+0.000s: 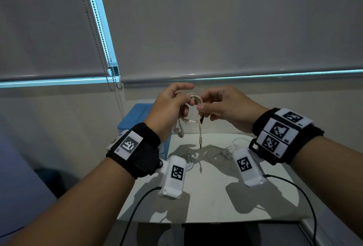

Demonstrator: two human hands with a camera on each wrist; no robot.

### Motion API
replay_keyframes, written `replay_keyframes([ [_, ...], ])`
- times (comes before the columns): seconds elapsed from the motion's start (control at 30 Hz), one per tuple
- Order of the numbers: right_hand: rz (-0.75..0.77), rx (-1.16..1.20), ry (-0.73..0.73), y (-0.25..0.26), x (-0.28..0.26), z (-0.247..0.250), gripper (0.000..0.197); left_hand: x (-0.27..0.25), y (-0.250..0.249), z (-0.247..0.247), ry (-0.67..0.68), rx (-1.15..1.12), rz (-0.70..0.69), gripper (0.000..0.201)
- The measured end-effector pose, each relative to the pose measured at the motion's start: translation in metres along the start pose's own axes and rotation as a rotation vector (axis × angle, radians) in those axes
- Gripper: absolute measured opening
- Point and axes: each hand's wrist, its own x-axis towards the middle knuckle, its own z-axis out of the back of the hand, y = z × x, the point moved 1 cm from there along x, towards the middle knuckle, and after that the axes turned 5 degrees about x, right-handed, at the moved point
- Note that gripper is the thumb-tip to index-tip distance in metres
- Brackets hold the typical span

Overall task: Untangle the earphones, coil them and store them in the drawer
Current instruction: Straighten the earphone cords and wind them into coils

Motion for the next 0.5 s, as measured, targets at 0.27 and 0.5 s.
replay_keyframes([
  [0.27,-0.009,-0.072,0.017,-0.017,0.003,0.018,0.008,0.006,0.021,-0.002,0.111,0.320,-0.023,0.025],
  [0.5,-0.028,-0.230,-0.004,-0.044,0.023,0.017,0.006,0.029,0.043,-0.004,0.102,0.828,-0.009,0.016],
])
